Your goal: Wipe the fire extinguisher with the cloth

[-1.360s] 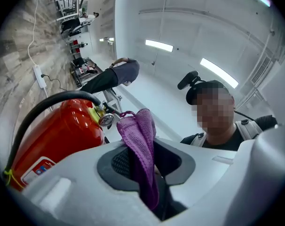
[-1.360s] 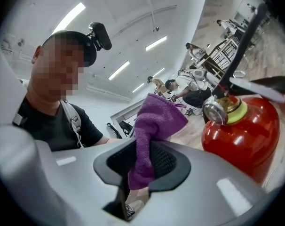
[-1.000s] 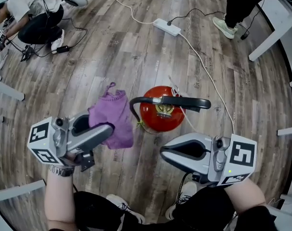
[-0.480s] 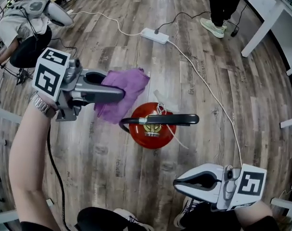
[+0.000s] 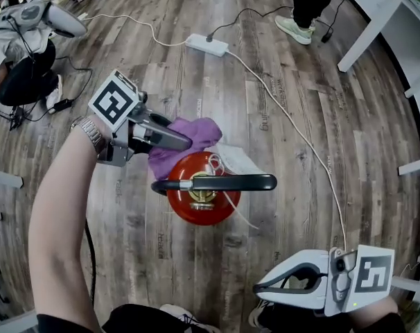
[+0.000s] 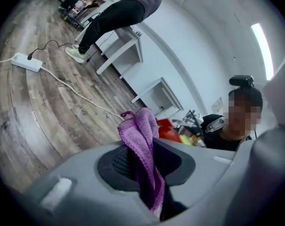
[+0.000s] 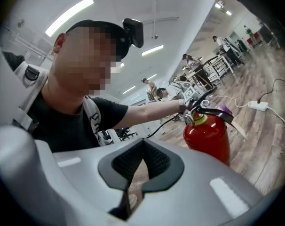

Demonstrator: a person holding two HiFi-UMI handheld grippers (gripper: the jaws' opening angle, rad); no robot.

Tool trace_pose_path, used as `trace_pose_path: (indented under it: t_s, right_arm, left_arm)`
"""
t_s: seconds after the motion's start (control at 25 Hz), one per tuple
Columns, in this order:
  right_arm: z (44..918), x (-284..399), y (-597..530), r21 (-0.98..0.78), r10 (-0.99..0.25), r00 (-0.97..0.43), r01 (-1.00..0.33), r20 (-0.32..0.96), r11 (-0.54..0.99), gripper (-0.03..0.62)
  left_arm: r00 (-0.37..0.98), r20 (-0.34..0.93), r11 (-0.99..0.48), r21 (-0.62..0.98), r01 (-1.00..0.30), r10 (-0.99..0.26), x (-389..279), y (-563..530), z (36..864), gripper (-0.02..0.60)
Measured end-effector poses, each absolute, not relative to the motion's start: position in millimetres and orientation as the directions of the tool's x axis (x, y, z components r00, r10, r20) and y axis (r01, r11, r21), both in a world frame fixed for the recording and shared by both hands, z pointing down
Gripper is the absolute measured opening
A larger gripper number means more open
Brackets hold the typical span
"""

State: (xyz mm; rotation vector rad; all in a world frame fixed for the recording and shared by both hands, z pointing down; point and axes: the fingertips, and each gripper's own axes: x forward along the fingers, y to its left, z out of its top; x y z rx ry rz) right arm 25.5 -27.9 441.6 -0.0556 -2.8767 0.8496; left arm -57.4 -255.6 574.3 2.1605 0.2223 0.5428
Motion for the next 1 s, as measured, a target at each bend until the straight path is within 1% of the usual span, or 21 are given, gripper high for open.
trace_pose_path:
  t_s: [0.08, 0.2, 0.28, 0.48, 0.56, 0.72, 0.84, 1.0]
  right_arm:
    - [441.4, 26.9, -20.0, -0.522, 0.100, -0.985, 0.011, 0.142, 0.853, 0.003]
    - [442.9, 28.2, -12.3, -0.495, 0.120, -0.978, 0.019, 0.173, 0.869, 0.004]
    - [443.4, 28.8, -7.0, -0.483, 0.127, -0.974, 0.020, 0.189, 0.875, 0.003]
    - [440.9, 33.7, 4.2, -0.456, 0.116, -0.966, -0.002, 0.232, 0.890, 0.004]
    - [443.0, 38.6, 6.9, -0.446, 0.102, -0.961, -0.024, 0.256, 0.895, 0.005]
    - [451.8, 49.4, 9.0, -0.429, 0.075, -0.950, -0.065, 0.302, 0.901, 0.003]
    - [457.9, 51.7, 9.7, -0.422, 0.059, -0.944, -0.090, 0.326, 0.902, 0.004]
    - [457.7, 46.6, 6.7, -0.422, 0.048, -0.947, -0.096, 0.318, 0.901, 0.005]
  left_arm:
    - [0.865, 0.347, -0.585, 0.807, -0.079, 0.362, -54.3, -252.4, 604.7, 0.081]
    - [0.849, 0.384, -0.547, 0.825, -0.138, 0.364, -49.0, -249.4, 652.1, 0.081]
    - [0.823, 0.449, -0.553, 0.807, -0.206, 0.349, -48.1, -248.3, 694.7, 0.081]
    - [0.740, 0.623, -0.601, 0.701, -0.385, 0.253, -52.7, -245.6, 800.5, 0.078]
    - [0.722, 0.663, -0.601, 0.663, -0.446, 0.197, -56.8, -245.2, 836.3, 0.078]
    - [0.751, 0.656, -0.501, 0.676, -0.540, 0.076, -64.5, -240.8, 877.8, 0.080]
    - [0.796, 0.606, -0.416, 0.722, -0.552, -0.004, -67.7, -241.1, 885.6, 0.084]
    - [0.824, 0.563, -0.394, 0.745, -0.538, -0.059, -69.5, -244.4, 876.4, 0.083]
